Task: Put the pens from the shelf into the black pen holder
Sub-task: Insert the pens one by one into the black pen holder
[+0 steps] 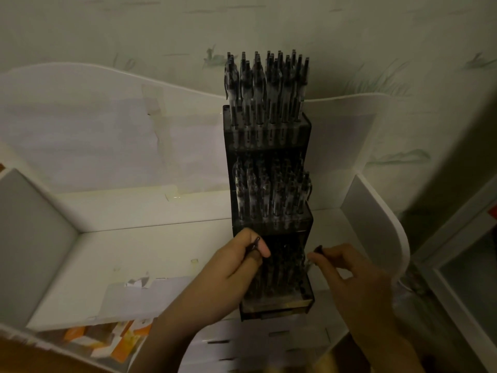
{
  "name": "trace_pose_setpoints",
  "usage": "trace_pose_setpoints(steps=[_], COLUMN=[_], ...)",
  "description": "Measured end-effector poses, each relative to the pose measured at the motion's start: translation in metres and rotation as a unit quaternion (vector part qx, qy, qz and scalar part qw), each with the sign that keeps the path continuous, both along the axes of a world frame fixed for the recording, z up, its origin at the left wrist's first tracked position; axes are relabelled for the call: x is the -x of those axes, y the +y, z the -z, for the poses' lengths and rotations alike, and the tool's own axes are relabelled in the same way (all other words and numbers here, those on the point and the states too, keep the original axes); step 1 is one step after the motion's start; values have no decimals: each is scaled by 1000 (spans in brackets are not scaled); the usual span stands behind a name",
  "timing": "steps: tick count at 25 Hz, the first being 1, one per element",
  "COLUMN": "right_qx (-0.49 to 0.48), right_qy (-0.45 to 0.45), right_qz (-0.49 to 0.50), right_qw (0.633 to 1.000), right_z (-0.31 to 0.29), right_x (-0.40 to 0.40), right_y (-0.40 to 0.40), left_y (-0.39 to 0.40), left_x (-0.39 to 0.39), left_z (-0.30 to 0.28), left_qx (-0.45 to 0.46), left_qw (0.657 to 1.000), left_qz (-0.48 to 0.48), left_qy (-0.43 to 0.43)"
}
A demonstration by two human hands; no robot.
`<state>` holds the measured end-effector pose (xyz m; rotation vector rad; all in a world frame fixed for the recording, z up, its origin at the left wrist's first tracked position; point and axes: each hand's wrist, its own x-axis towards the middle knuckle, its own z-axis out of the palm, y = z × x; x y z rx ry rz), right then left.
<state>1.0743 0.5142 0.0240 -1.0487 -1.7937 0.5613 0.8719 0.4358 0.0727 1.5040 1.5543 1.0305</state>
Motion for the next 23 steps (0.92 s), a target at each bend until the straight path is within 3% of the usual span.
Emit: trace_pose_setpoints(steps=[11,14,17,20,23], right_qx=[64,-18,-48,18,25], right_qy=[-32,-56,-31,39,46], right_qz=[-20,7,-81,-177,-190], right_qw=[997,998,995,983,980], right_z=[28,11,-7,-15,-14], right_x=[5,11,31,54,67], right_y=[7,1,-14,-24,-26], left_y=[-7,-8,-10,-13,-16], left_x=[8,9,12,15,17], left_z=[1,3,6,7,9], left_qx=[-29,-24,-34,-56,-60], left_qw=[999,999,997,995,993], left_qz=[-14,-37,-65,-78,-89], left_qy=[19,8,7,28,57])
